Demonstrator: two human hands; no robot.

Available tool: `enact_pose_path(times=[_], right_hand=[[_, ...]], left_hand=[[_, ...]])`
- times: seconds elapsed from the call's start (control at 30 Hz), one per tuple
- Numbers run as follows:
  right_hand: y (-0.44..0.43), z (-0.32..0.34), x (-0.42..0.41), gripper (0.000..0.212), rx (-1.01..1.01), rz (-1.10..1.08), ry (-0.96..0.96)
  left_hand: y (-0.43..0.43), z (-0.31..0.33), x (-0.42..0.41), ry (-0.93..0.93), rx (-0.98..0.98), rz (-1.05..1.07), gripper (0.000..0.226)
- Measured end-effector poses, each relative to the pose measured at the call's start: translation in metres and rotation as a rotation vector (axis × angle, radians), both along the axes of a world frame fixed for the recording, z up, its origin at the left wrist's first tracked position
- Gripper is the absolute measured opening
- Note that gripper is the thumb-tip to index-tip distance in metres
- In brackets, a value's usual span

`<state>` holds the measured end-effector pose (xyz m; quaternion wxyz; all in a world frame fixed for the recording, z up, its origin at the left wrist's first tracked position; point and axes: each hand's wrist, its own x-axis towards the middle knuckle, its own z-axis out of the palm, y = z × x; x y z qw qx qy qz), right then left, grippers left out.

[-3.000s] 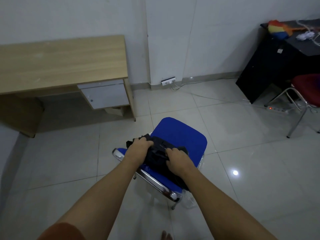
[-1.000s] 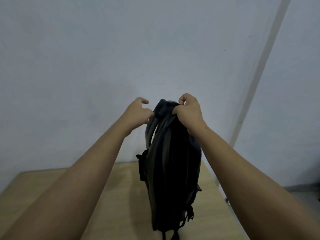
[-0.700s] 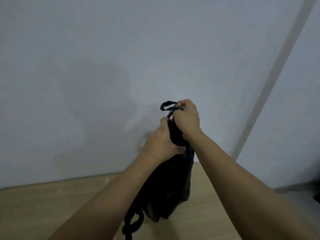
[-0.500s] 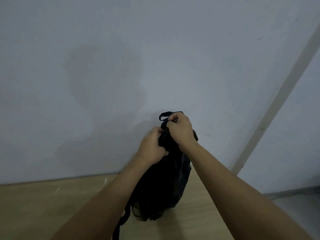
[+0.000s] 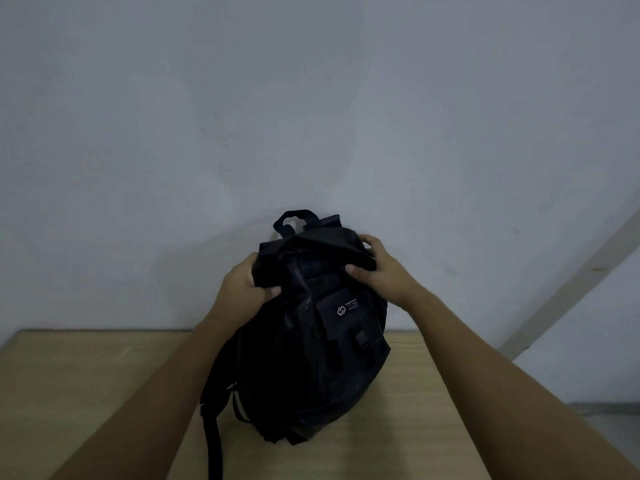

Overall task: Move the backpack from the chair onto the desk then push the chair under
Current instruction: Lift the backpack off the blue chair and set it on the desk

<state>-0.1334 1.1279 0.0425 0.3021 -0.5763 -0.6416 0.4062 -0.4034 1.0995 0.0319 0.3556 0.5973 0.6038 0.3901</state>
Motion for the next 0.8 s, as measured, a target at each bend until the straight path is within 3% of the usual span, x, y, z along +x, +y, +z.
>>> enact_pose_path(times=[0.17, 0.27, 0.4, 0.63, 0.8], right_hand=[[-0.002, -0.029, -0.021, 0.024, 0.226, -0.184, -0.062], [-0.012, -0.027, -0.020, 0.017, 0.333, -0.250, -0.252], [-0.020, -0.011, -0.015, 0.015, 0.466, -0.375, -0.240], [-0.008, -0.008, 0.002, 0.011, 0.389, -0.455, -0.326], [0.008, -0.028, 0.017, 0.013, 0.228, -0.423, -0.367]], left_hand=[[-0.005, -0.003, -0.019, -0.073, -0.021, -0.033, 0.060], [-0.004, 0.000, -0.027, -0.094, -0.013, -0.026, 0.059], [0.015, 0.017, -0.034, -0.127, -0.024, -0.097, 0.064], [0.046, 0.012, -0.014, -0.085, -0.162, -0.175, 0.058], [0.060, -0.011, 0.007, -0.054, -0.194, -0.088, 0.033]])
